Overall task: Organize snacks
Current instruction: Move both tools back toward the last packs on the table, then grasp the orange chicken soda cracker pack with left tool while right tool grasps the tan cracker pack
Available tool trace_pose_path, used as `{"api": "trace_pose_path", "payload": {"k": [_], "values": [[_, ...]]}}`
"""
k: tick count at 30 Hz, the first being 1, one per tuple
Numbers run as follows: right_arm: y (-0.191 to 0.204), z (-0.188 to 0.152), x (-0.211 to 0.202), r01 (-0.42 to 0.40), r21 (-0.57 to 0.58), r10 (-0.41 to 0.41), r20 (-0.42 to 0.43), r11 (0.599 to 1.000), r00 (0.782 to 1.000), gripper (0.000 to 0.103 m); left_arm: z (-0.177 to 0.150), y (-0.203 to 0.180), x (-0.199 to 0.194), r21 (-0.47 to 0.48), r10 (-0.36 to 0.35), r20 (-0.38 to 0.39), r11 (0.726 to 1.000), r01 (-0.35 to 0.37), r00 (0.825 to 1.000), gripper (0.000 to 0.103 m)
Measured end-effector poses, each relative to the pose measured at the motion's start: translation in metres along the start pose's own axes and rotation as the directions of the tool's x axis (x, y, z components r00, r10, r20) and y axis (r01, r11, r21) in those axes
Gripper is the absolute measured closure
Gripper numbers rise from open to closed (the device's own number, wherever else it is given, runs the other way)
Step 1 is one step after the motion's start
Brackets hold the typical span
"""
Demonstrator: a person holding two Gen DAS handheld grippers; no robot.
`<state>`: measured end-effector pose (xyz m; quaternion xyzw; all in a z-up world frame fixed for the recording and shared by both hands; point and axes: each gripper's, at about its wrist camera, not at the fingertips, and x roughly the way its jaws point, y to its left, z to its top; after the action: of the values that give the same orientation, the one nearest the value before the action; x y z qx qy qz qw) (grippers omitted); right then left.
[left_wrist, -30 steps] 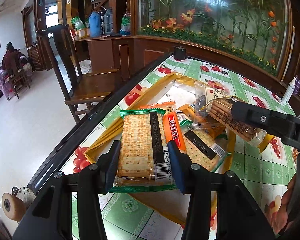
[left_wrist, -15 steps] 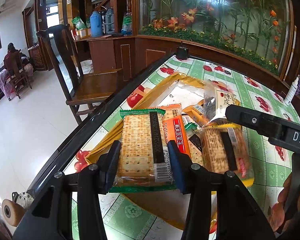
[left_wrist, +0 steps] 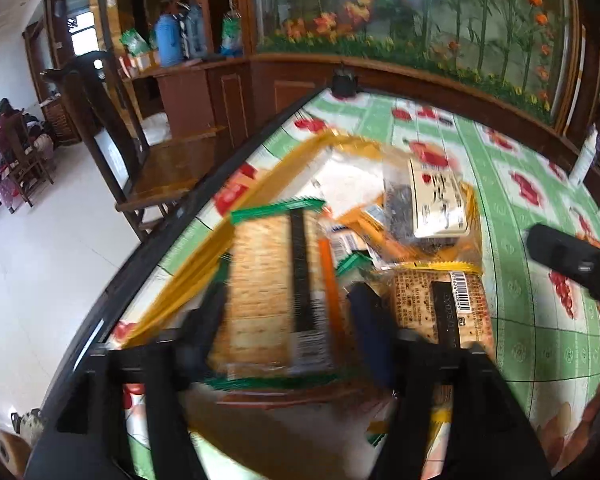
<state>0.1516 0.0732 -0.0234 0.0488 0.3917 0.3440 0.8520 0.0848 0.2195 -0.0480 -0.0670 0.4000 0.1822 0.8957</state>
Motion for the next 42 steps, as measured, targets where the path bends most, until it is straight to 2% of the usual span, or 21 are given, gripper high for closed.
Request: {"api": "trace_pose_path", "payload": {"k": [7,13,17,21,25,30,34,38,42], "values": [[-0.041,-0.01,-0.042,0.048,0.069,-0.051,0.045,0.996,0.998,0.033,0.0,-0.013,-0.004,0.013,0.028,-0.004,1.0,-0.027,1.0,0.02],[-0.083,-0.027,-0.087,0.106,0.139,-0.118,0.086,0.985,0.989,0.032,0.008,-0.014,-0.025,-0.006,0.033,0.053,0.999,-0.033,0.998,0.019],[-0.117,-0.042,-0.115,0.151,0.201,-0.174,0.099,0.968,0.98,0.032,0.014,-0.026,-0.046,-0.005,-0.01,0.1,1.0,0.01,0.995,0.019],[-0.16,-0.064,-0.148,0.215,0.28,-0.252,0.1,0.935,0.963,0.032,0.016,-0.061,-0.062,0.064,-0.096,0.118,0.994,0.089,0.988,0.019],[-0.199,-0.084,-0.184,0.263,0.364,-0.319,0.101,0.893,0.942,0.031,0.011,-0.115,-0.068,0.151,-0.232,0.093,0.965,0.217,0.968,0.019],[-0.229,-0.095,-0.223,0.309,0.426,-0.388,0.112,0.851,0.915,0.029,-0.005,-0.198,-0.07,0.305,-0.317,0.022,0.905,0.296,0.948,0.019],[-0.246,-0.099,-0.239,0.345,0.457,-0.431,0.097,0.82,0.897,0.02,-0.012,-0.24,-0.075,0.384,-0.352,-0.006,0.864,0.327,0.936,0.019],[-0.256,-0.104,-0.232,0.363,0.471,-0.434,0.048,0.804,0.9,0.019,-0.011,-0.265,-0.078,0.412,-0.373,-0.023,0.842,0.349,0.927,0.019],[-0.259,-0.111,-0.222,0.37,0.479,-0.429,0.017,0.796,0.903,0.019,0.01,-0.3,-0.063,0.457,-0.385,-0.035,0.815,0.357,0.922,0.019]]}}
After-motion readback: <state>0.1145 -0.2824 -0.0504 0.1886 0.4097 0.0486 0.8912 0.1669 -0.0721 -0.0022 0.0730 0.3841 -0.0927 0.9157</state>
